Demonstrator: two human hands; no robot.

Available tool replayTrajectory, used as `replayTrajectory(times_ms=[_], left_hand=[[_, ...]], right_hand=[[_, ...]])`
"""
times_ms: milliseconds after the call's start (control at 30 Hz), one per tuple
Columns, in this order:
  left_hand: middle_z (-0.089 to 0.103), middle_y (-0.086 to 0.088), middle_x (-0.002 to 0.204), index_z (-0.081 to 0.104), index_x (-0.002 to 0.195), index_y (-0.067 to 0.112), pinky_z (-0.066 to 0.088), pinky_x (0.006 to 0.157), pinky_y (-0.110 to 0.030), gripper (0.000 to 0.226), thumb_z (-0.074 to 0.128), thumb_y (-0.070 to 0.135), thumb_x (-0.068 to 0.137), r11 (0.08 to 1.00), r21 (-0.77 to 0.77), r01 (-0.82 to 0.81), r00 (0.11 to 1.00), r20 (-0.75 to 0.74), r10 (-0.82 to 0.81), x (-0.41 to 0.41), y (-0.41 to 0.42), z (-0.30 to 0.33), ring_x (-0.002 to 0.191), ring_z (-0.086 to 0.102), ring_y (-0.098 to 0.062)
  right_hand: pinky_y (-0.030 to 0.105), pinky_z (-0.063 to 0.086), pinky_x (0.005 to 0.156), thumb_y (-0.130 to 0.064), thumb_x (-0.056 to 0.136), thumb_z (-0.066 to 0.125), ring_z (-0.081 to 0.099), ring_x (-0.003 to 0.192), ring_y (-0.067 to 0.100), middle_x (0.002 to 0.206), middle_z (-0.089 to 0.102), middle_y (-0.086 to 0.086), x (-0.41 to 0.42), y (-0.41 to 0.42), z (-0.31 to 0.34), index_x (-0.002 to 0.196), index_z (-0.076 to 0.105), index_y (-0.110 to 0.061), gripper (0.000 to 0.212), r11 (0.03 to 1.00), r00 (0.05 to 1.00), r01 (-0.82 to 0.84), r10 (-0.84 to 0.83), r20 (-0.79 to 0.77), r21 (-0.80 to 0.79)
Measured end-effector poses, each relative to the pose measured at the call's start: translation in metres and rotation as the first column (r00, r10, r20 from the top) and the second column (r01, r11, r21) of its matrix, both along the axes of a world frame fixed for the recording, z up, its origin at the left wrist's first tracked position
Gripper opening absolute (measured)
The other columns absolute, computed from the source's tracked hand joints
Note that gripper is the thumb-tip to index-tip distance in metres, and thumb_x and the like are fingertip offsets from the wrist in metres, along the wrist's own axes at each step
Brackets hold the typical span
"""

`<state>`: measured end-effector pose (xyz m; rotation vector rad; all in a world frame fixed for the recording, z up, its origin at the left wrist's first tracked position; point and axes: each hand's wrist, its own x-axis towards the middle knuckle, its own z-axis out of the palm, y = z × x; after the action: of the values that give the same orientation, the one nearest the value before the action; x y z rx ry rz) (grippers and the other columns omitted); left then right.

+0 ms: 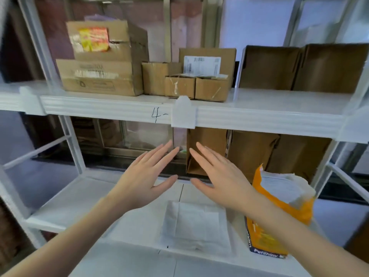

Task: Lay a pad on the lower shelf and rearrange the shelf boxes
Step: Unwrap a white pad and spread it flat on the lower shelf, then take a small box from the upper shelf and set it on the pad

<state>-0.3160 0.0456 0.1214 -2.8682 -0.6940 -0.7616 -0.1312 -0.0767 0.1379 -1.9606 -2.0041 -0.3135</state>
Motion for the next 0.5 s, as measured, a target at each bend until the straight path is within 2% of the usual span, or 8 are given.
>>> replayTrajectory(times_ms=[133,267,367,500], left_hand=[[0.006,0.014,0.157,0.004,0.147,0.040,0.015,0.116,-0.030,0.065,0.027,0.059,0.089,0.996,0.082,0.033,0.995,0.094,-0.041,-0.013,-0.005,0.045,0.145,0.013,-0.007],[0.008,0.013,0.158,0.008,0.148,0.039,0.013,0.113,-0.030,0.066,0.024,0.062,0.088,0.991,0.134,0.017,0.986,0.162,-0.039,-0.014,0.005,0.087,0.145,0.015,-0.010],[0.009,0.012,0.159,0.010,0.148,0.039,0.015,0.113,-0.030,0.064,0.025,0.059,0.089,0.989,0.149,0.023,0.982,0.185,-0.051,-0.011,0.022,0.113,0.145,0.016,-0.011],[0.014,0.007,0.159,0.014,0.149,0.033,0.024,0.114,-0.038,0.064,0.028,0.057,0.091,0.978,0.210,0.011,0.978,0.203,-0.054,-0.009,0.048,0.142,0.144,0.022,-0.017]], right_hand=[[0.028,0.024,0.112,-0.049,0.093,0.042,0.015,0.145,0.014,0.160,0.008,-0.005,-0.019,-0.002,0.042,0.149,0.012,-0.027,0.068,0.993,0.998,-0.058,0.058,0.001,0.104],[0.030,0.027,0.112,-0.051,0.092,0.040,0.010,0.145,0.010,0.160,0.003,-0.012,-0.035,0.010,0.084,0.148,0.005,-0.035,0.067,0.986,0.998,-0.056,0.055,0.011,0.158],[0.034,0.029,0.112,-0.050,0.092,0.040,0.013,0.145,0.012,0.160,0.006,-0.010,-0.040,0.030,0.107,0.149,0.010,-0.033,0.066,0.977,0.999,-0.035,0.034,0.011,0.209],[0.036,0.026,0.112,-0.050,0.093,0.040,0.010,0.146,0.014,0.160,0.007,-0.008,-0.040,0.060,0.133,0.149,0.013,-0.030,0.065,0.967,1.000,0.016,-0.016,-0.002,0.254]])
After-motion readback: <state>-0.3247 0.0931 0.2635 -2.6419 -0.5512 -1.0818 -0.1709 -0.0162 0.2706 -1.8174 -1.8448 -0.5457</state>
